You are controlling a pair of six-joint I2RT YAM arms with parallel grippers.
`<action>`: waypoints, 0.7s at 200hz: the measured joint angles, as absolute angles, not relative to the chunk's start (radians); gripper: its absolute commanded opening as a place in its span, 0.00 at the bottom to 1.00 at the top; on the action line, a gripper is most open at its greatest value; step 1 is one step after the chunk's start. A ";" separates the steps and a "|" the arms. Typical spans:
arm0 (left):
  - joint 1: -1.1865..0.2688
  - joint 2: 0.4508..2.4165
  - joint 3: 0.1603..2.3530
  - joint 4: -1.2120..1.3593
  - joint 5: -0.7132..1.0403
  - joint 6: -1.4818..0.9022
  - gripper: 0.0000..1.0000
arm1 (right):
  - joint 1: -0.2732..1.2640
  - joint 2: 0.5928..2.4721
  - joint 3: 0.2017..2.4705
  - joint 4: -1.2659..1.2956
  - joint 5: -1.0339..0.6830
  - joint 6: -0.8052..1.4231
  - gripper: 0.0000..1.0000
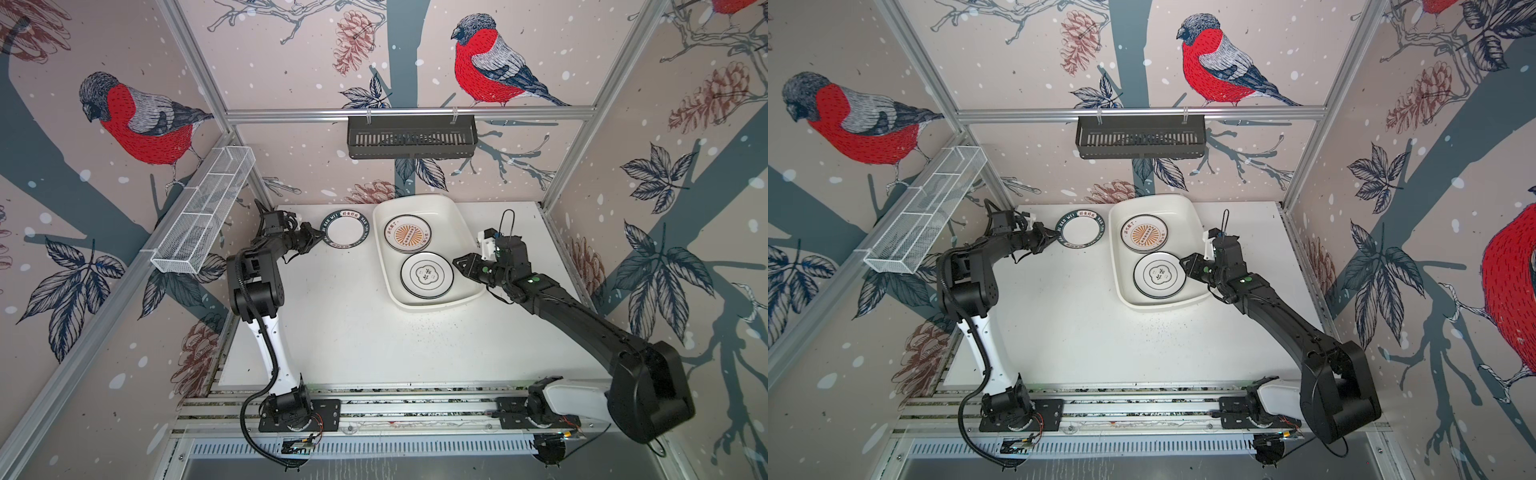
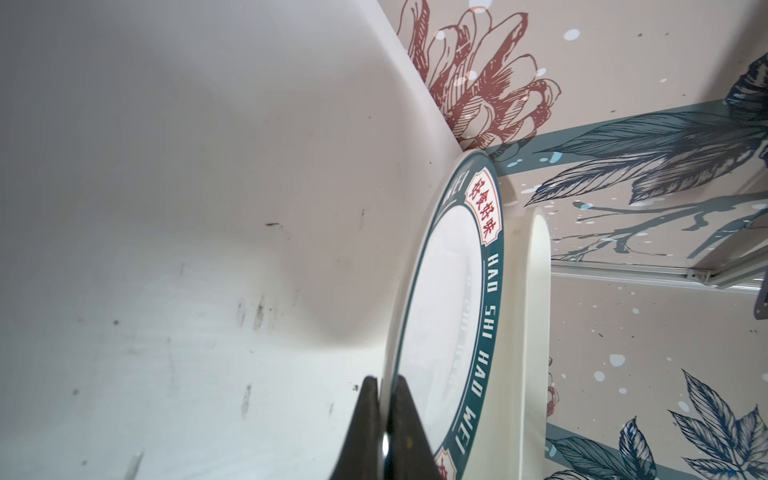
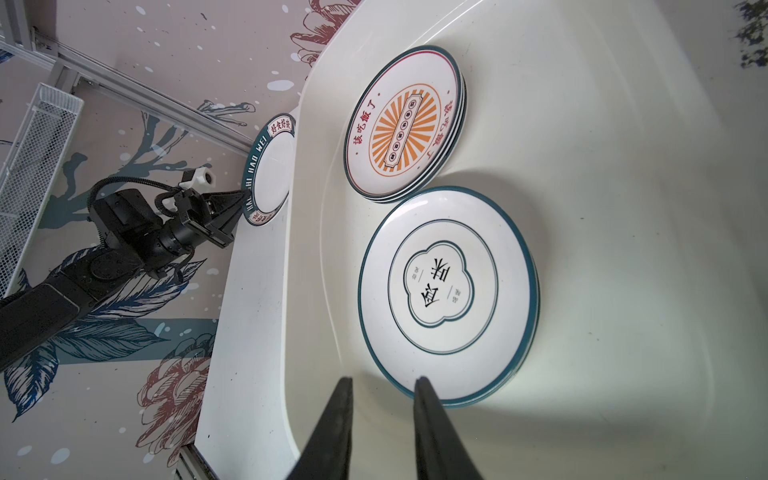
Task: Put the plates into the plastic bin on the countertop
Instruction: 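Close the left gripper on the plate rim and tilt it upright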
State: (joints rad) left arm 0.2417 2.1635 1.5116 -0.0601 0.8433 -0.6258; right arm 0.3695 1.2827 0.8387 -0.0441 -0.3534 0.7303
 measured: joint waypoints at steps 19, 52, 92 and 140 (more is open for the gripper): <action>0.246 2.139 1.487 -0.049 0.855 -0.647 0.00 | 0.369 1.280 0.839 -0.044 -0.357 0.730 0.29; 0.248 2.096 1.464 -0.039 0.863 -0.658 0.00 | 0.368 1.280 0.841 -0.044 -0.366 0.730 0.36; 0.249 2.043 1.454 -0.033 0.865 -0.658 0.00 | 0.363 1.284 0.844 -0.043 -0.389 0.730 0.40; 0.249 1.973 1.422 -0.034 0.866 -0.659 0.00 | 0.352 1.289 0.847 -0.030 -0.421 0.733 0.46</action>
State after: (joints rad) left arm 0.2489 1.9732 1.4220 -0.0341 0.8661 -0.6586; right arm 0.3523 1.2892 0.8471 -0.0296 -0.4206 0.7330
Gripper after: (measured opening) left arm 0.081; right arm 0.464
